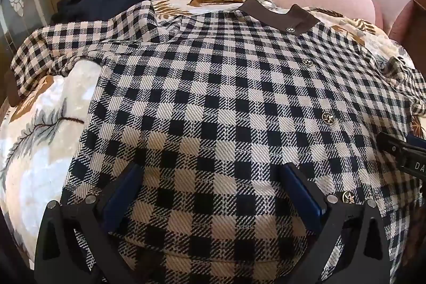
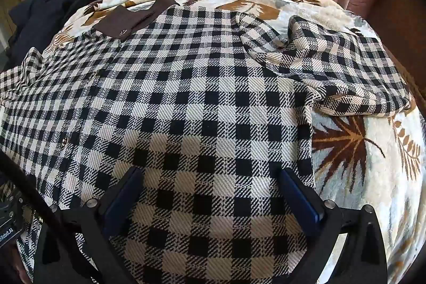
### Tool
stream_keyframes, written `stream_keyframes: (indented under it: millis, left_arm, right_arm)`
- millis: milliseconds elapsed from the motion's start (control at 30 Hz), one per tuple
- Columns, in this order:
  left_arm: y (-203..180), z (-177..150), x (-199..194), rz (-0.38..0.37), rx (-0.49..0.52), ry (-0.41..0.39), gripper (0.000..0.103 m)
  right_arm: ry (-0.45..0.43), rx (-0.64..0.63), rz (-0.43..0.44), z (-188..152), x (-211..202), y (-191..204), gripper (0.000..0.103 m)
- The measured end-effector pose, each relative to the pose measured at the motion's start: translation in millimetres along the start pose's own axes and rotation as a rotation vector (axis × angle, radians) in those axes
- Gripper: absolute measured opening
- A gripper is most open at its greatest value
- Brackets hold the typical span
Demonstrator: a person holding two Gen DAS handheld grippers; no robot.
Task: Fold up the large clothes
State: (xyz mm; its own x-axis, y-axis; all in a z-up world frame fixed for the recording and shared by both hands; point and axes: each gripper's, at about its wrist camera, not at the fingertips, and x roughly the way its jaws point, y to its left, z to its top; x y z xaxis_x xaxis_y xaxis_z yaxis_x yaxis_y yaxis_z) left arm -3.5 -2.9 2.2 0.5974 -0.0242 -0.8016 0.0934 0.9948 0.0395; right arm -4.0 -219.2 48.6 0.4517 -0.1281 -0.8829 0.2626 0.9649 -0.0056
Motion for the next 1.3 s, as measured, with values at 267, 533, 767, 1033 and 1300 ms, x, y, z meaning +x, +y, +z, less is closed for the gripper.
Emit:
stream_keyframes:
  millis: [267,533,767,1033,1300]
  left_arm:
    - [1.0,2.8,-2.3,-0.001,0.000,-0.001,0.103]
    - [2.8,9.7,-5.9,0.005,0.000,-0.004,0.103]
    - [2.0,12.7,-5.2,0.006,-0.002,-0.010,0.103]
    - [3.0,9.7,-5.8,0.007,-0.001,-0.020,0.103]
    - [3.9,8.1,-5.8,0.008,0.000,-0.025,0.103]
  right_arm:
    - [-0.001,-0.002,-0.004,-0.1,0.0,0.5,0.103]
    - [0.000,-0.003,-0.006,-0.1,0.1,1.1,0.103]
    - [-0.001,-0.004,-0.006,-0.1,0.0,1.0,0.103]
    - [-0.001,-0.005,-0.009,-0.5,-0.9,1.9,0.103]
    - [-0.001,-0.004,-0.009,-0.1,0.2,1.1,0.103]
